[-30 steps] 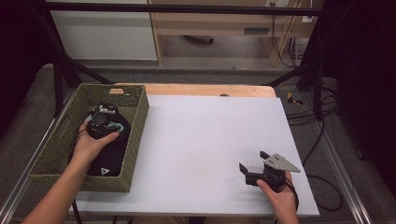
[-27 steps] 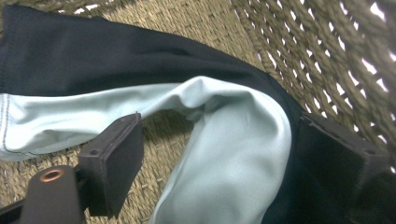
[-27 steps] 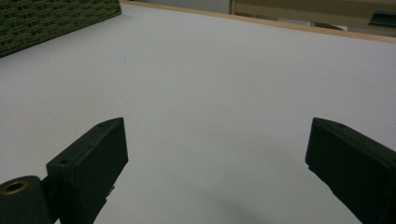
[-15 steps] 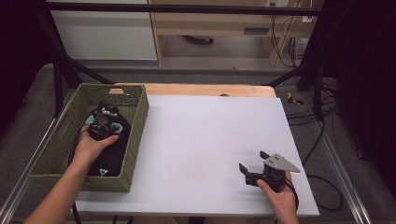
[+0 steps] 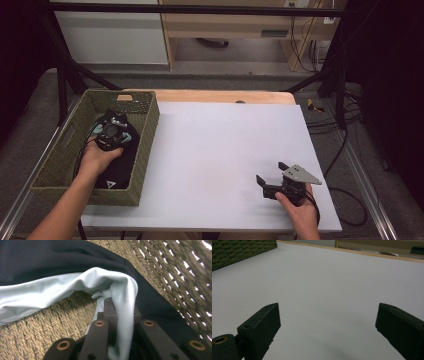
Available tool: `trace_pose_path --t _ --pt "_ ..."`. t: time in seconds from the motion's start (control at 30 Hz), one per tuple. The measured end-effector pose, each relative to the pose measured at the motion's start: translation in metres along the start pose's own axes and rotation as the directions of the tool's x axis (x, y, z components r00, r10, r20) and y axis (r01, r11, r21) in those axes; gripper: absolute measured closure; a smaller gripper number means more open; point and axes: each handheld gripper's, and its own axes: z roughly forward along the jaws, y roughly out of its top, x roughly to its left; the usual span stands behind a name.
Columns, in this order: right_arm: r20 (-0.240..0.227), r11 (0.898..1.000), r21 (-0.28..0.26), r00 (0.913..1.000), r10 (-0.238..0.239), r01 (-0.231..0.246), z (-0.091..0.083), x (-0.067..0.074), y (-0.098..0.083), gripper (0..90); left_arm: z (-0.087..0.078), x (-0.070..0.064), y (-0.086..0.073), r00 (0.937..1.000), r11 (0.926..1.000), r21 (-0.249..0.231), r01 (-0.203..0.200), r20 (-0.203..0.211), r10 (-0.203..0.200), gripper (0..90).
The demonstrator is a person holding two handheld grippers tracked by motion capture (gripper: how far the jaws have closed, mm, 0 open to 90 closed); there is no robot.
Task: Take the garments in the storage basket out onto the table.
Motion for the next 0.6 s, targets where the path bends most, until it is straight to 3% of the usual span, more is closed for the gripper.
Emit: trace_pose_path --t 0.1,0.27,0.4,0.47,0.6 --pt "0.0 1.0 0.0 1.0 0.001 -0.001 0.0 0.0 0.0 6.3 -0.003 0.001 0.0 0.9998 0.9997 -0.021 0.011 0.014 -0.011 85.4" --pt "0.001 1.0 -0.002 1.0 0.002 -0.002 -0.001 -0.001 0.0 6.3 -0.015 0.006 0.0 0.9984 0.9948 -0.096 0.036 0.047 -0.032 86.2" --pt "0.002 1.0 -0.002 1.0 0.005 -0.005 -0.001 -0.001 0.0 6.4 -0.03 0.014 0.0 0.9933 0.982 -0.168 0.087 0.091 -0.072 86.4" --pt "0.003 1.0 -0.002 1.0 0.005 -0.005 -0.001 -0.001 0.0 6.4 -0.039 0.018 0.001 0.9882 0.9714 -0.205 0.119 0.12 -0.096 86.4" --pt "0.004 1.0 -0.003 1.0 0.005 -0.005 -0.001 -0.001 0.0 6.4 -0.059 0.023 0.003 0.9851 0.9564 -0.259 0.136 0.138 -0.102 86.6"
